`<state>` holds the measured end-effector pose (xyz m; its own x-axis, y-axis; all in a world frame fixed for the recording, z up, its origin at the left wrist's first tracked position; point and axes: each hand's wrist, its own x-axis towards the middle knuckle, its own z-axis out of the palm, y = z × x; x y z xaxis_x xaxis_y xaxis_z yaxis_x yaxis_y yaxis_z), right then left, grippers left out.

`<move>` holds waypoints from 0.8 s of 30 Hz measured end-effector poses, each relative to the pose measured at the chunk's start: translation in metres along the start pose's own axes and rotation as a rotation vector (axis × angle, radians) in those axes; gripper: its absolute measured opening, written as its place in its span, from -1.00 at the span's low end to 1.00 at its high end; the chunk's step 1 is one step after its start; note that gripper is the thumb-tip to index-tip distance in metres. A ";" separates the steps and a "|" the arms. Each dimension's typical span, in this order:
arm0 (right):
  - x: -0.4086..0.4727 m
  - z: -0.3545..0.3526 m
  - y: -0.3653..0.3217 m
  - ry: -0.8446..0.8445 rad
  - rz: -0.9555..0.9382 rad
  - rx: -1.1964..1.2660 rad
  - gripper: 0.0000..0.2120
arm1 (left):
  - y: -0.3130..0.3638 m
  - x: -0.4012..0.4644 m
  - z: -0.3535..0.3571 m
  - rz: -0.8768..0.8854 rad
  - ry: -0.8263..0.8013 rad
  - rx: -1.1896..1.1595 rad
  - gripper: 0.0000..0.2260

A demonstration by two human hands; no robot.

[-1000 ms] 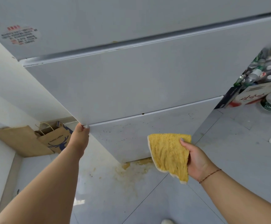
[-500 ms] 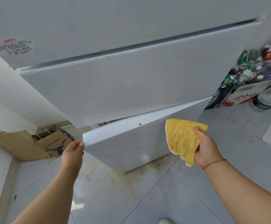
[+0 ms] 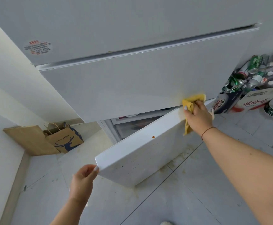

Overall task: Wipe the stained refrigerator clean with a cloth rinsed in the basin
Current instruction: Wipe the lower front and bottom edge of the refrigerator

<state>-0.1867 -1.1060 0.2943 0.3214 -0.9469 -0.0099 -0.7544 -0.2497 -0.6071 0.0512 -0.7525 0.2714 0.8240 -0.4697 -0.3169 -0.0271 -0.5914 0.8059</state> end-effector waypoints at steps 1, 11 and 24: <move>-0.002 0.010 0.002 -0.054 -0.010 -0.080 -0.53 | -0.002 -0.001 -0.001 -0.012 -0.007 0.010 -0.89; -0.078 0.063 -0.052 -0.215 -0.189 -0.246 -0.45 | 0.010 0.000 -0.004 -0.049 -0.045 -0.080 -0.87; -0.175 0.145 -0.153 -0.554 -0.740 -0.269 -0.22 | -0.001 0.012 -0.003 -0.159 -0.048 -0.335 -0.78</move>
<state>-0.0446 -0.8724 0.2738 0.9414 -0.3177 -0.1135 -0.3357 -0.8486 -0.4089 0.0625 -0.7558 0.2681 0.7752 -0.4245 -0.4678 0.2923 -0.4154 0.8614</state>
